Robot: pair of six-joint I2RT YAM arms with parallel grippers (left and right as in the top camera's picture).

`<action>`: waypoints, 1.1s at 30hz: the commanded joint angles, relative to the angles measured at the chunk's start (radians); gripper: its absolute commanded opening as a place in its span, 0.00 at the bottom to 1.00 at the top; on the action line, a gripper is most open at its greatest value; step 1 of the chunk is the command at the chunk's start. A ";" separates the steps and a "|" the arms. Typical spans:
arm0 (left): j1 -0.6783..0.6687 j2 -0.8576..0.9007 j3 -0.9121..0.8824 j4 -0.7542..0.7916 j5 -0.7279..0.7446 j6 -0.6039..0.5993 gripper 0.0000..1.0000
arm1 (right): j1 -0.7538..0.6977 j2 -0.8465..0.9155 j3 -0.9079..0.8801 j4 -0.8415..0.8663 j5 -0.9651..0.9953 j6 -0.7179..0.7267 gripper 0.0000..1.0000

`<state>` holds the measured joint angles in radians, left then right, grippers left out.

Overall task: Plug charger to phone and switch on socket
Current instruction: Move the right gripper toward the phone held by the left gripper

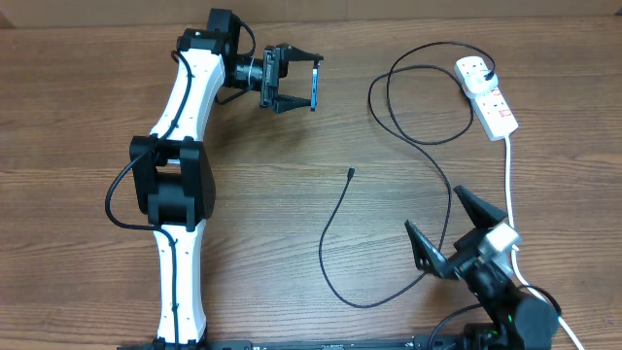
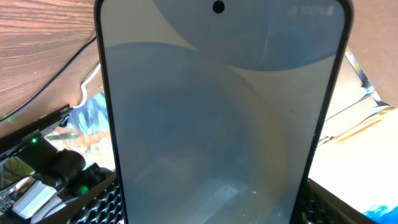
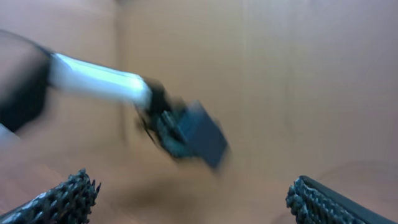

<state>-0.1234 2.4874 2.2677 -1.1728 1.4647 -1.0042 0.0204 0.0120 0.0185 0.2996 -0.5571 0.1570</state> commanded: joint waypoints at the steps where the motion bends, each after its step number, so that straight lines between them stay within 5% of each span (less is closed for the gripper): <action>1: 0.002 -0.002 0.034 0.002 0.058 -0.014 0.72 | 0.001 -0.009 0.011 0.225 -0.085 0.196 1.00; 5: 0.002 -0.002 0.034 0.002 0.060 -0.014 0.72 | 0.001 0.014 0.184 0.183 0.046 0.203 1.00; 10: 0.002 -0.002 0.034 0.002 0.058 -0.014 0.72 | 0.001 0.240 0.593 -0.334 0.038 0.018 1.00; 13: 0.002 -0.002 0.034 0.002 0.053 -0.014 0.72 | 0.001 0.557 0.975 -0.800 0.040 -0.119 1.00; 17: 0.002 -0.002 0.034 0.000 0.051 -0.014 0.71 | 0.003 0.863 1.314 -1.123 0.012 -0.128 1.00; 21: 0.002 -0.002 0.034 -0.001 0.051 -0.014 0.71 | 0.003 1.100 1.502 -1.325 -0.320 0.003 1.00; 22: 0.002 -0.002 0.034 -0.001 0.051 -0.014 0.71 | 0.006 1.145 1.513 -1.323 -0.406 0.037 0.97; 24: 0.002 -0.002 0.034 -0.001 0.051 -0.014 0.70 | 0.026 1.218 1.514 -1.243 -0.509 0.086 0.71; 25: 0.002 -0.002 0.034 -0.001 0.048 -0.014 0.70 | 0.045 1.253 1.514 -1.220 -0.510 0.103 0.67; 29: -0.002 -0.002 0.034 -0.002 -0.006 -0.022 0.70 | 0.224 1.363 1.516 -1.200 -0.131 0.211 0.65; 30: -0.005 -0.002 0.034 -0.007 -0.036 -0.022 0.70 | 0.346 1.410 1.533 -1.241 0.162 0.251 0.73; 33: -0.015 -0.002 0.034 -0.016 -0.063 -0.021 0.70 | 0.486 1.496 1.593 -1.318 0.531 0.309 0.85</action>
<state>-0.1246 2.4874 2.2696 -1.1816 1.4170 -1.0187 0.3630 1.4471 1.5276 -0.9760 -0.5430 0.3576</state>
